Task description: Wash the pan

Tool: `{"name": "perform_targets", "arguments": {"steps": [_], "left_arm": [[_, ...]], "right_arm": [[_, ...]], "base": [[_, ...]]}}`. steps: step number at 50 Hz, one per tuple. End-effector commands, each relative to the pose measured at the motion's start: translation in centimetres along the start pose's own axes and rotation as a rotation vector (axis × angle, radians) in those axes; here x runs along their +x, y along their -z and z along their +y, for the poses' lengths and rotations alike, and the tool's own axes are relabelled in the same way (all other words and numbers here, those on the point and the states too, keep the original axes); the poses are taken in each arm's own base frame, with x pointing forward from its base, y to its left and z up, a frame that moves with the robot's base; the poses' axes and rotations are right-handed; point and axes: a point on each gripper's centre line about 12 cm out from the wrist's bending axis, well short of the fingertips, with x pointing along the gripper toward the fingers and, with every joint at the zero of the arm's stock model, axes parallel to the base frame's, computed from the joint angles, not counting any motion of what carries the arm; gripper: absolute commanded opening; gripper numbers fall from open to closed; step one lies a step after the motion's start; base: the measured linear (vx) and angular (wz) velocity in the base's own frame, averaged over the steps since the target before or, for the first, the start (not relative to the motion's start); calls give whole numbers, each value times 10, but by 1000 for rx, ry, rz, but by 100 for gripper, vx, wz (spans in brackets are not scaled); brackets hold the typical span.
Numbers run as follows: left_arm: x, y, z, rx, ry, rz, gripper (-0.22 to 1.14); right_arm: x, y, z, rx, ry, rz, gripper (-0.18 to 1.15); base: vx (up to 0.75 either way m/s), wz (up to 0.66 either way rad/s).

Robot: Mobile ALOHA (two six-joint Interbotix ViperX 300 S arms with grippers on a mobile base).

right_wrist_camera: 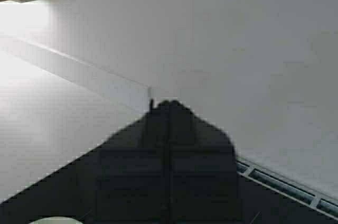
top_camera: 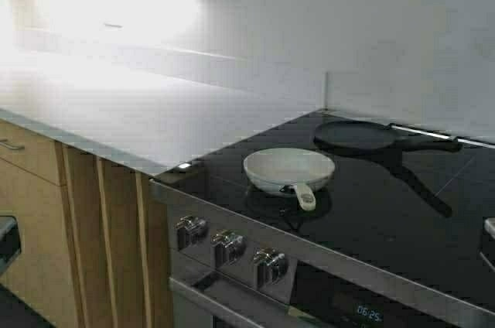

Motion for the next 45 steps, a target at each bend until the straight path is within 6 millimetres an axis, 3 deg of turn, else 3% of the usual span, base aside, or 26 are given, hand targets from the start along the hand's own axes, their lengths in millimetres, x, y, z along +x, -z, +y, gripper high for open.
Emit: {"name": "perform_targets", "arguments": {"steps": [1,5,12,14,21,25,36,45], "left_arm": [[2,5,-2,-68,7,13,2],[4,7,-8,-134,38,24,31],[14,22,-29,-207,129,107,97],[18,28,-38,-221,167,139,111],[27,42,-65,-264,263,204,98],[31,50,-75,-296,296,220,98],[41,84,-88,-399,313,285,98],[50,123,-100,-458,333,365,98]], "right_arm": [[1,3,0,6,-2,5,9],[1,4,1,19,-3,8,8],[1,4,1,31,-4,6,6],[1,4,1,28,-5,8,6],[0,5,1,24,-7,11,6],[0,5,1,24,-7,11,6],[0,6,1,25,-7,14,6],[0,8,1,24,-6,20,6]], "base": [[0,0],[0,0],[0,0],[0,0],[0,0],[0,0],[0,0],[0,0]]}}
